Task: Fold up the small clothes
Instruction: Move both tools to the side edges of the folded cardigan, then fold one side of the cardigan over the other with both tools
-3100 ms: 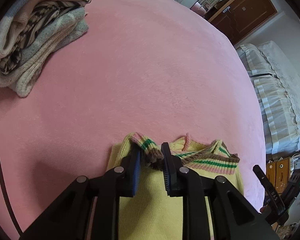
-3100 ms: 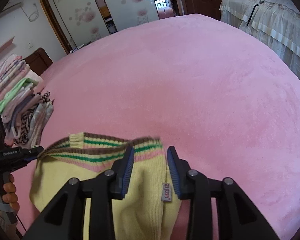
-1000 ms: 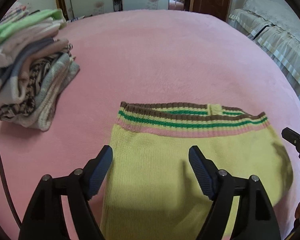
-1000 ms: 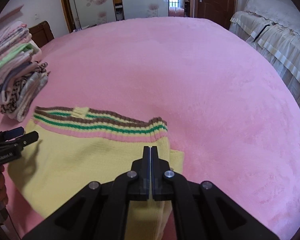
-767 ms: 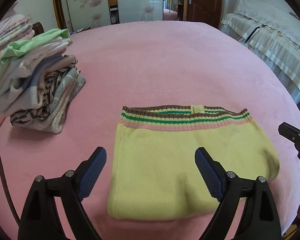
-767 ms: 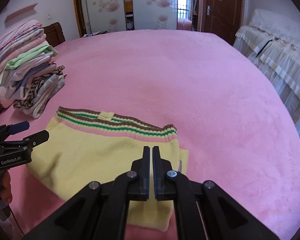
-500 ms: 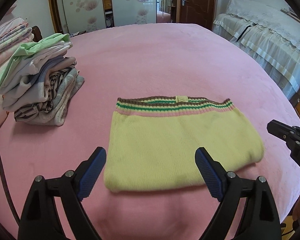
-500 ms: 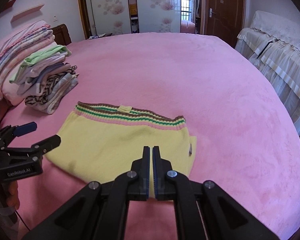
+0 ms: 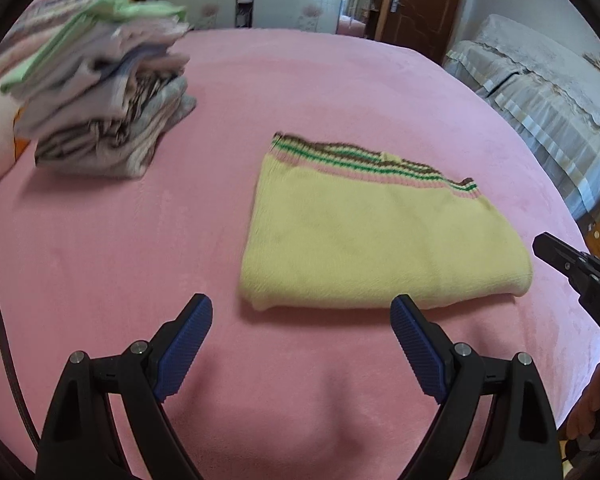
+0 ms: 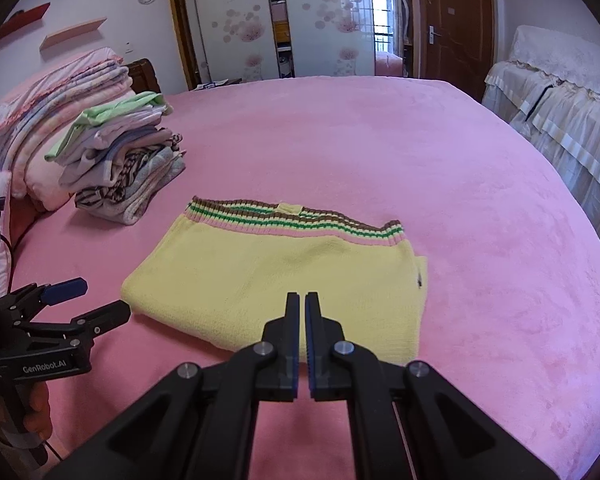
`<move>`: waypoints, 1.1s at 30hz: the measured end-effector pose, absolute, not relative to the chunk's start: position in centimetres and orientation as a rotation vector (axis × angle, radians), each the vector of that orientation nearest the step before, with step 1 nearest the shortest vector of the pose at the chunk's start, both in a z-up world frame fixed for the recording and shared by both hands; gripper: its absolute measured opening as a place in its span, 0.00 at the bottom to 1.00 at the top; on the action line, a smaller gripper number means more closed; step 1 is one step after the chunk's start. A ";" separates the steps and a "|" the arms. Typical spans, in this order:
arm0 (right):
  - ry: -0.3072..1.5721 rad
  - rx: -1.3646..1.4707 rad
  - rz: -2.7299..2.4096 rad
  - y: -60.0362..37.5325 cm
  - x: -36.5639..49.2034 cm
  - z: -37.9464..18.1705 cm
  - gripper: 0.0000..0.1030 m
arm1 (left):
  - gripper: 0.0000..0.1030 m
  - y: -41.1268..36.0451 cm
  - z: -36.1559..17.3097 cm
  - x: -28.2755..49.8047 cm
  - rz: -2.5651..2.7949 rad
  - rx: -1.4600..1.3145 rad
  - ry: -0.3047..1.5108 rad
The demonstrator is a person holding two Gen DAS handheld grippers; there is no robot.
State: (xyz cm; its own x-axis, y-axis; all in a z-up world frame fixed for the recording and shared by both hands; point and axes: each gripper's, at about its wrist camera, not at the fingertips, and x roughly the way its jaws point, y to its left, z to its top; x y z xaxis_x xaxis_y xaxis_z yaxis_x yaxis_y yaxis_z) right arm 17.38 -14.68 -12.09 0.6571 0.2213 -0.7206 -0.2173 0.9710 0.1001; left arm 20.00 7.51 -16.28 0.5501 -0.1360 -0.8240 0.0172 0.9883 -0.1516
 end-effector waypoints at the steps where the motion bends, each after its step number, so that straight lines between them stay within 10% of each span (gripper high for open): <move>1: 0.816 0.003 0.253 -14.5 17.4 -12.3 0.02 | 0.87 8.0 -16.9 20.0 -0.090 -0.157 0.999; 33: 0.867 0.017 0.281 -11.7 20.5 -17.5 0.02 | 0.74 10.2 -26.0 27.6 -0.194 -0.852 1.008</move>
State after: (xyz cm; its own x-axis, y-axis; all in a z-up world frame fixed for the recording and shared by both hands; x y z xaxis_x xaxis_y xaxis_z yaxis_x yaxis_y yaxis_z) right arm 20.55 -11.74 -17.45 0.6127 0.2508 -0.7495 -0.2368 0.9630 0.1286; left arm 27.64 10.15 -26.04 0.5467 -0.5104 -0.6638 -0.2281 0.6720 -0.7046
